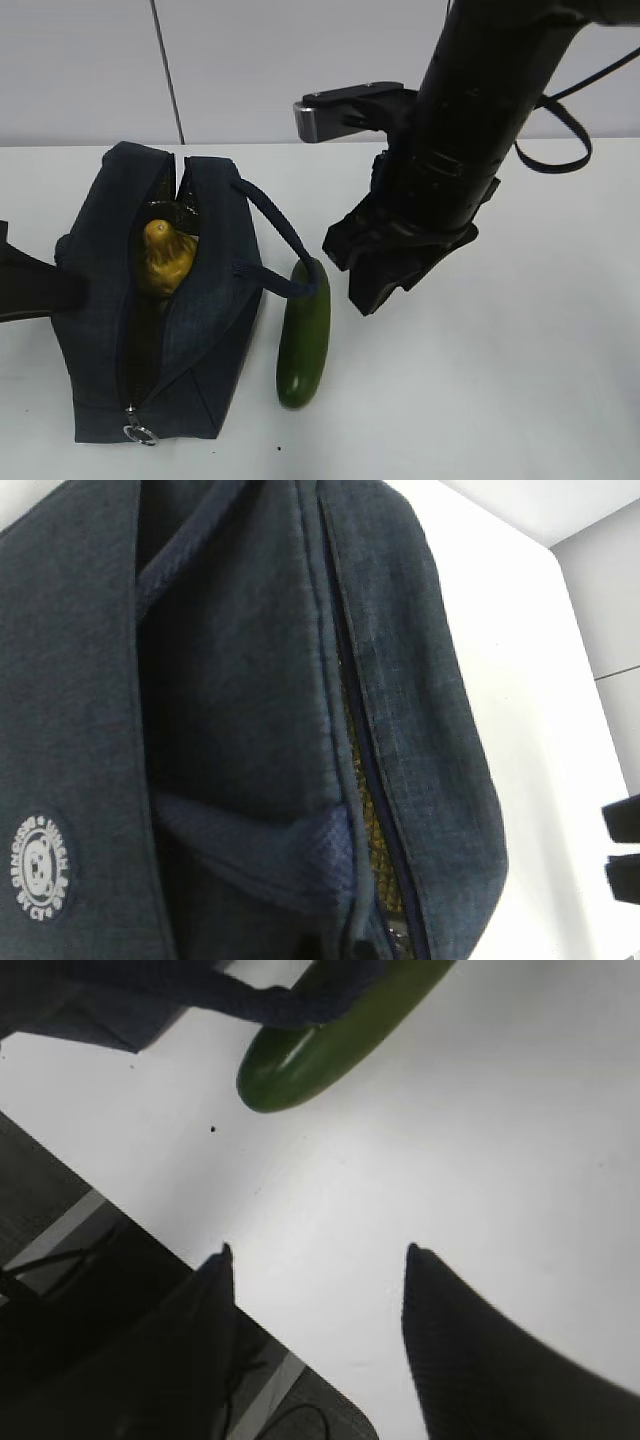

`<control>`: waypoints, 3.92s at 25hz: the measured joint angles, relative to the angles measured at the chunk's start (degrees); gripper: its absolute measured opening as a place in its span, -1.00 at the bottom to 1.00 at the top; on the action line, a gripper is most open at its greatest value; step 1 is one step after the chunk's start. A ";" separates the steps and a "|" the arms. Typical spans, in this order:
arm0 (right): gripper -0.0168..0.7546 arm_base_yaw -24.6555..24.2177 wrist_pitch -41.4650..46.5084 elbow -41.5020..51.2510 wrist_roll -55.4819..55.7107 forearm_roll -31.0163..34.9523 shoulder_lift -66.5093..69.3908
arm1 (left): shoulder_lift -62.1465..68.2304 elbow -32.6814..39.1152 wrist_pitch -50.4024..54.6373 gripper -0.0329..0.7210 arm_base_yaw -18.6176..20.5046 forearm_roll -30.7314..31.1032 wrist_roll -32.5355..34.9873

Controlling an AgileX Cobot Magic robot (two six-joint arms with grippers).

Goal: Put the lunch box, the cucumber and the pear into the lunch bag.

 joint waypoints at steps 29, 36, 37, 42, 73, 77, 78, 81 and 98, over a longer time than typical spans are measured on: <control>0.56 0.00 -24.97 -2.51 9.49 2.33 21.50 | 0.00 0.00 2.31 -0.95 0.00 0.00 0.00; 0.57 0.00 -21.40 -4.06 11.31 -3.88 24.05 | 0.00 0.00 2.53 -0.95 0.00 0.02 0.00; 0.57 0.00 -20.32 -4.10 12.26 -6.21 24.05 | 0.00 0.00 2.53 -0.95 0.00 0.02 0.00; 0.57 0.00 -16.19 -4.23 15.15 -13.72 24.05 | 0.00 0.00 2.59 -0.95 0.00 0.02 0.00; 0.09 0.00 -12.07 -4.59 13.45 -19.26 21.86 | 0.00 0.00 3.22 -0.95 0.00 0.02 0.00; 0.09 0.00 -11.32 -4.59 13.57 -21.73 17.47 | 0.00 0.00 3.29 -0.95 0.00 0.06 0.05; 0.09 0.00 -11.19 -4.59 13.70 -22.47 16.39 | 0.00 0.00 3.29 -0.95 0.00 0.06 0.05; 0.09 0.00 -11.11 -4.59 14.44 -23.93 12.21 | 0.00 0.00 3.29 -0.95 0.00 0.06 0.05; 0.09 0.00 -22.75 -4.48 -3.90 14.43 -2.15 | 0.00 0.00 3.31 -0.95 0.00 0.06 0.05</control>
